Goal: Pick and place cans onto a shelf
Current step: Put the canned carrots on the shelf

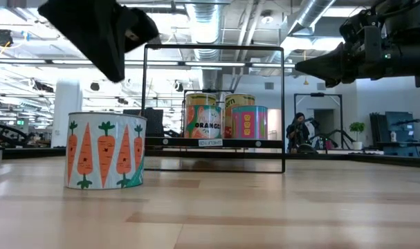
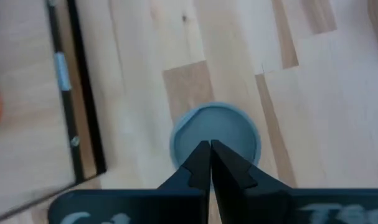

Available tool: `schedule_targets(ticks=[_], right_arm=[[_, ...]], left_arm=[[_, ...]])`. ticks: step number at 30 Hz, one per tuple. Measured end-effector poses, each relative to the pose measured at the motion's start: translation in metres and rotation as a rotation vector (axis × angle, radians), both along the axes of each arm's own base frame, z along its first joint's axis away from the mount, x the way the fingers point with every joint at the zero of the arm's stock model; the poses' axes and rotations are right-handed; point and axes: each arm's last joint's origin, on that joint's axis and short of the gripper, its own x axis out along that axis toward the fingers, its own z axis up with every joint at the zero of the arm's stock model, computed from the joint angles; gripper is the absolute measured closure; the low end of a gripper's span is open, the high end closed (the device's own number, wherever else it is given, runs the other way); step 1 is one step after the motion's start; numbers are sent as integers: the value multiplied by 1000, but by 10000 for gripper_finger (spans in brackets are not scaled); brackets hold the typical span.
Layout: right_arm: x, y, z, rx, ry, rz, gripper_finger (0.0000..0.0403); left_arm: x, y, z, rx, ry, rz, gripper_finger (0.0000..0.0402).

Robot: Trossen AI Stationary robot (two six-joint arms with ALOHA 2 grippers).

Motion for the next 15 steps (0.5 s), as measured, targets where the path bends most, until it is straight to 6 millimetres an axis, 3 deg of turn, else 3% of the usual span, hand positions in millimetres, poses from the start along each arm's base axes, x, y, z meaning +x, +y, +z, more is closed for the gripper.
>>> schedule_targets(ticks=[5, 15], right_arm=[[0, 0, 0, 0, 1, 0, 391], [0, 0, 0, 0, 1, 0, 391]], left_arm=[[-7, -9, 4, 5, -11, -59, 393], [-12, -30, -18, 74, 59, -191, 296]])
